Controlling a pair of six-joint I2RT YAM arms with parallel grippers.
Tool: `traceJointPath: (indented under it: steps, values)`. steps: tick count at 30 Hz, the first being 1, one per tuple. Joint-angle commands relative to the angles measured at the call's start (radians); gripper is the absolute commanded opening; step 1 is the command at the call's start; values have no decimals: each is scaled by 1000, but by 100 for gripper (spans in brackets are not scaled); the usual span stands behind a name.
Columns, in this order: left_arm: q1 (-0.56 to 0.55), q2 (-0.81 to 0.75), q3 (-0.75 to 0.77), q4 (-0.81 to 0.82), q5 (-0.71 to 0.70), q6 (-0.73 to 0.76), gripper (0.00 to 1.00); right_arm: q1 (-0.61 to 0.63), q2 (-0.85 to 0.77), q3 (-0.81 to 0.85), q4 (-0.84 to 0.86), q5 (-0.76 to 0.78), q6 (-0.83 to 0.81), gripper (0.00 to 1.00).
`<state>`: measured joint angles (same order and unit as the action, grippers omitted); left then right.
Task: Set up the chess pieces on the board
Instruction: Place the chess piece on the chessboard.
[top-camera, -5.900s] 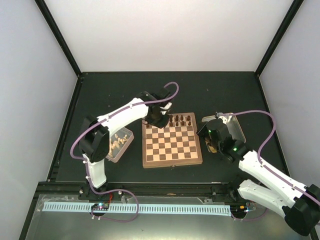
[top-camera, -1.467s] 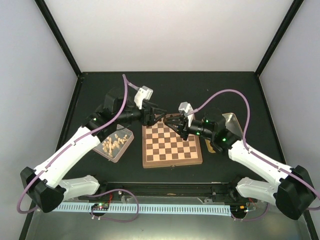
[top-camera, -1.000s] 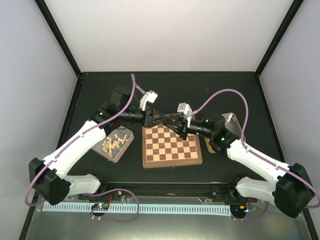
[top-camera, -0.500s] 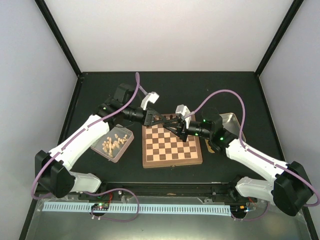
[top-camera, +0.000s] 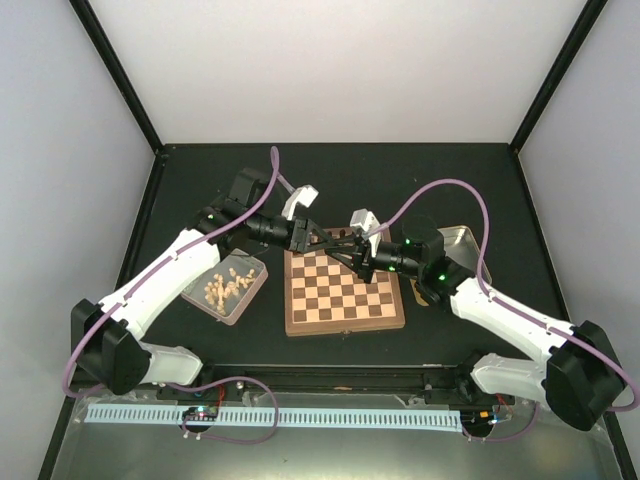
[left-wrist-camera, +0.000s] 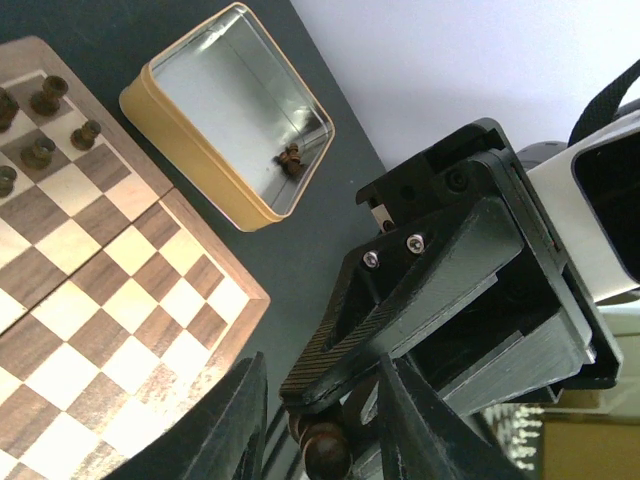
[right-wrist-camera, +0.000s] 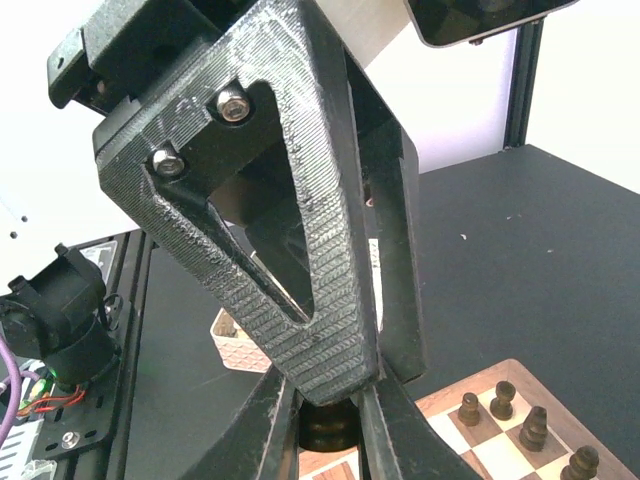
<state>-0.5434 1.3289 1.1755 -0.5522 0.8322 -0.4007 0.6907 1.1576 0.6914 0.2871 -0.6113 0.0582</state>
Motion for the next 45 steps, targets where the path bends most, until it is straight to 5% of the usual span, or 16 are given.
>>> traceJointPath:
  steps: [1,5,13,22,27,35,45]
  values:
    - [-11,1,-5,19,93,-111,31,2,5,-8,87,46,3,10]
    - [-9,1,-28,69,124,-206,22,2,6,-11,89,55,2,10]
    - [-4,-25,-95,189,151,-407,27,3,9,-15,101,96,-8,10]
    - [1,-29,-99,179,135,-406,6,2,15,-15,98,103,-16,10]
    - [2,-30,-83,135,96,-371,2,1,15,-11,91,125,7,20]
    - [7,-22,-26,-99,-258,-160,2,2,-76,-42,-6,193,51,51]
    - [-49,104,-59,-76,-682,-96,2,3,-316,-142,-153,649,290,54]
